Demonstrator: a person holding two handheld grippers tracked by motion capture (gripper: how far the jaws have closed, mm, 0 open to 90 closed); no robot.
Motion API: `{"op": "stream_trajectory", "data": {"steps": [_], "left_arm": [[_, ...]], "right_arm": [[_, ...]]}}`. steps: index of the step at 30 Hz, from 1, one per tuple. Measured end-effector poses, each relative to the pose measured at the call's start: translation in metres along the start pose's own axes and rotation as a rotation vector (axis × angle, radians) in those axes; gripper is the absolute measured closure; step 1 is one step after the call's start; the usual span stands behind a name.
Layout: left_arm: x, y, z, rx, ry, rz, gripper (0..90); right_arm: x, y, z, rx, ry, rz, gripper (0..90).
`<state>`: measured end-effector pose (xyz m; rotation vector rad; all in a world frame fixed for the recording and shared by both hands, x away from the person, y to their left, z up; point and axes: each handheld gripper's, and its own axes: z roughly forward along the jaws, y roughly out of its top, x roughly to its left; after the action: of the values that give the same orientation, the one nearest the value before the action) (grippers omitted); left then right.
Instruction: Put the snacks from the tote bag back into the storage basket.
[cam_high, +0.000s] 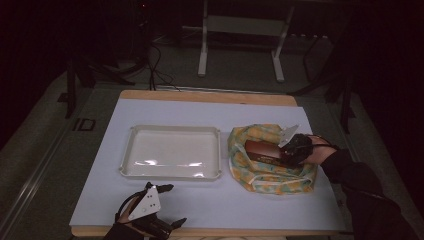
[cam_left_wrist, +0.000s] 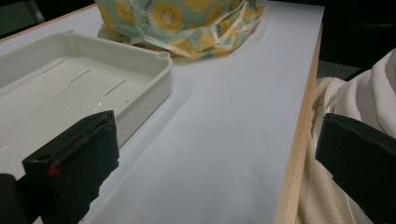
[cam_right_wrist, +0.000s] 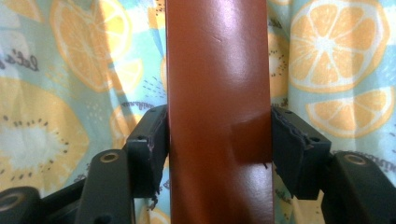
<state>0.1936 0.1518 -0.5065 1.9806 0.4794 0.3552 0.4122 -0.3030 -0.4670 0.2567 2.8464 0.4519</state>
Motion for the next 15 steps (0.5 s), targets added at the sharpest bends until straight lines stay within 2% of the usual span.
{"op": "stream_trajectory", "data": {"steps": [4, 5, 7, 9, 15], "left_arm": [[0.000, 0.000, 0.000, -0.002, -0.001, -0.001, 0.0], [0.000, 0.000, 0.000, -0.002, -0.001, -0.002, 0.0], [0.000, 0.000, 0.000, -0.002, -0.001, -0.002, 0.0], [0.000, 0.000, 0.000, -0.003, -0.001, -0.001, 0.0], [0.000, 0.000, 0.000, -0.003, -0.002, -0.001, 0.0]], "right_arm": [[0.000, 0.000, -0.002, -0.007, -0.002, -0.011, 42.0], [0.000, 0.000, -0.005, -0.020, 0.014, -0.014, 42.3], [0.000, 0.000, -0.006, -0.023, 0.014, -0.009, 42.4], [-0.002, -0.001, -0.012, -0.046, 0.012, -0.005, 42.7], [-0.003, 0.000, -0.024, -0.065, 0.021, -0.007, 42.9]]}}
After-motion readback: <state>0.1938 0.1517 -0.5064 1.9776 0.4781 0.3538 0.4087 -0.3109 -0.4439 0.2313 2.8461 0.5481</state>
